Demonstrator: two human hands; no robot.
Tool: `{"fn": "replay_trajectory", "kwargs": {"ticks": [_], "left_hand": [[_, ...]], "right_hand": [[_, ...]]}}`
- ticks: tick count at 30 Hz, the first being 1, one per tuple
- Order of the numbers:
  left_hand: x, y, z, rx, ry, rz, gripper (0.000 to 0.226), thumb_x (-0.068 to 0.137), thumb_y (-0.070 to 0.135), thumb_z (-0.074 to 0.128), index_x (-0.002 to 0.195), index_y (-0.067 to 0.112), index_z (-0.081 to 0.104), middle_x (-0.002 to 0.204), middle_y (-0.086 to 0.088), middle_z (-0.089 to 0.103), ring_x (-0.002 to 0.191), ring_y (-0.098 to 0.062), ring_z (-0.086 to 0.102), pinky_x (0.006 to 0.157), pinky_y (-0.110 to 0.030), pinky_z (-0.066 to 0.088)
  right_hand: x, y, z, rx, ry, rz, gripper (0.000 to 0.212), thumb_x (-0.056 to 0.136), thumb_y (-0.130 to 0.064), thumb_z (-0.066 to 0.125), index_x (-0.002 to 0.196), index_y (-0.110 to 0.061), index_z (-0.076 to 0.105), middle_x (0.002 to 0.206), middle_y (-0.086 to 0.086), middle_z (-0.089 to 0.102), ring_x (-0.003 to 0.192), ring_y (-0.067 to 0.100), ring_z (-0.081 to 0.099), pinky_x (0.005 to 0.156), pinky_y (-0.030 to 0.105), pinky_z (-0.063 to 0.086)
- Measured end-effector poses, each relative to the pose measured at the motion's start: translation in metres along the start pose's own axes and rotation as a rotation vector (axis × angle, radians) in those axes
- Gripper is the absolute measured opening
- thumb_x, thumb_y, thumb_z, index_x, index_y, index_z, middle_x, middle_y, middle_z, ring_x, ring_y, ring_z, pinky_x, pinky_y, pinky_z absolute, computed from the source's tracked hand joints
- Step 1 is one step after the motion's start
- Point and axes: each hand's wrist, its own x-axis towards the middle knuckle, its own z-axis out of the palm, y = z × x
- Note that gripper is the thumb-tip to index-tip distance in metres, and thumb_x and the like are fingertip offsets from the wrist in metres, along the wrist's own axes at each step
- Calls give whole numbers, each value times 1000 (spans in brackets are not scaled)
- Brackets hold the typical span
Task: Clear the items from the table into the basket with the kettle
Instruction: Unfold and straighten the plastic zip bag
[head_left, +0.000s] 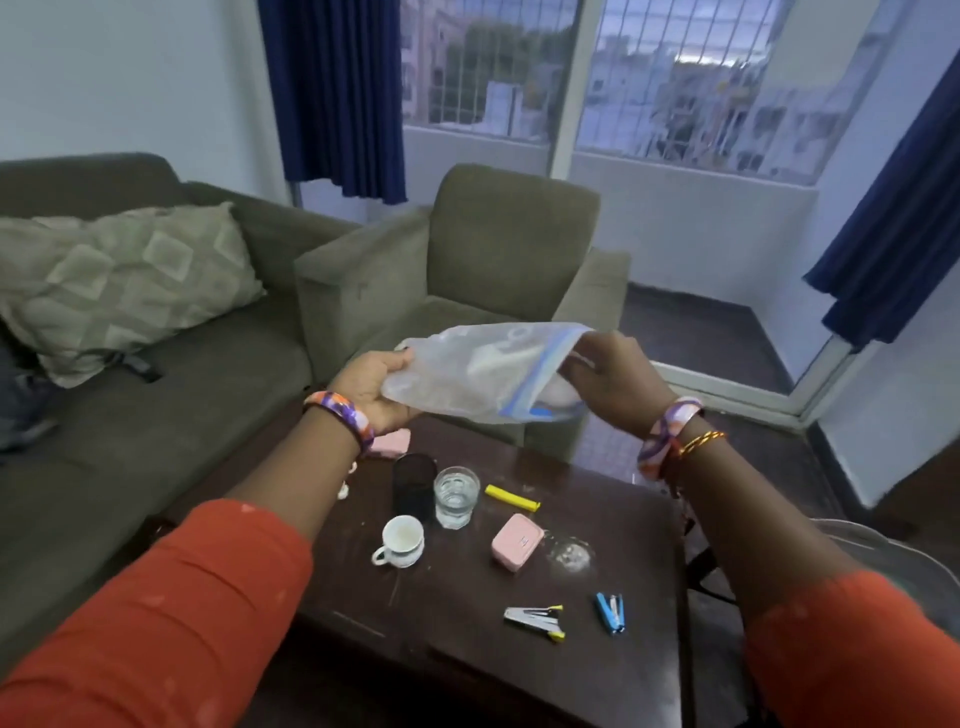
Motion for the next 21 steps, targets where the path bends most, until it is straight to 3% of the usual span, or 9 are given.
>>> {"fn": "replay_trajectory", "kwargs": {"ticks": [2, 6, 10, 13, 16, 18, 19, 21], "left_hand": [[11, 13, -34, -36, 62, 5, 27, 98, 14, 32, 85, 8, 55, 53, -8, 71, 46, -18, 69, 55, -30, 56], [38, 41, -110, -110, 188, -5, 29, 97, 12, 31, 81, 8, 54, 49, -5, 70, 43, -14, 68, 41, -24, 54], [68, 61, -191, -159, 334, -55, 14, 82, -1, 53, 76, 11, 52, 46, 1, 67, 38, -9, 64, 36, -19, 51], [92, 67, -247, -175, 508, -91, 26, 96, 9, 36, 73, 14, 49, 47, 3, 64, 34, -7, 61, 35, -18, 50], [115, 66, -288, -201, 573, -147, 24, 97, 13, 35, 78, 14, 51, 69, 1, 65, 52, -10, 66, 39, -22, 54], [129, 65, -305, -224, 581, -188, 22, 97, 14, 35, 81, 14, 51, 81, 1, 59, 66, -11, 64, 41, -23, 55], [135, 64, -310, -229, 573, -207, 23, 97, 14, 35, 81, 14, 51, 79, 1, 61, 63, -10, 65, 40, -23, 54], [147, 60, -317, -234, 553, -243, 26, 98, 14, 33, 80, 14, 51, 59, 2, 68, 46, -9, 66, 39, -21, 53]], "right_hand": [[17, 5, 20, 87, -21, 20, 22, 88, -2, 50, 103, -1, 67, 94, 7, 66, 88, 17, 57, 74, 21, 38], [61, 25, 79, 389, -92, 212, 26, 84, 8, 49, 104, 1, 64, 89, 10, 62, 76, 16, 55, 70, 30, 45], [107, 52, 153, 553, -261, 545, 21, 73, -2, 60, 94, -6, 60, 56, -5, 67, 49, 4, 59, 48, 18, 48], [128, 77, 212, 529, -409, 747, 17, 85, 8, 50, 82, -6, 58, 39, -5, 62, 34, -1, 56, 37, 11, 44], [137, 106, 266, 508, -495, 957, 25, 86, 5, 52, 70, -14, 54, 33, -10, 60, 53, 13, 59, 38, 11, 47], [138, 120, 295, 458, -590, 1083, 22, 87, -4, 55, 71, -19, 51, 48, -7, 65, 66, 14, 54, 53, 17, 54], [139, 124, 306, 446, -632, 1130, 22, 87, -7, 55, 71, -19, 49, 60, -3, 64, 68, 14, 53, 56, 18, 55], [139, 126, 322, 408, -694, 1191, 23, 89, -7, 52, 69, -18, 47, 66, 1, 61, 64, 14, 55, 45, 15, 52]]}}
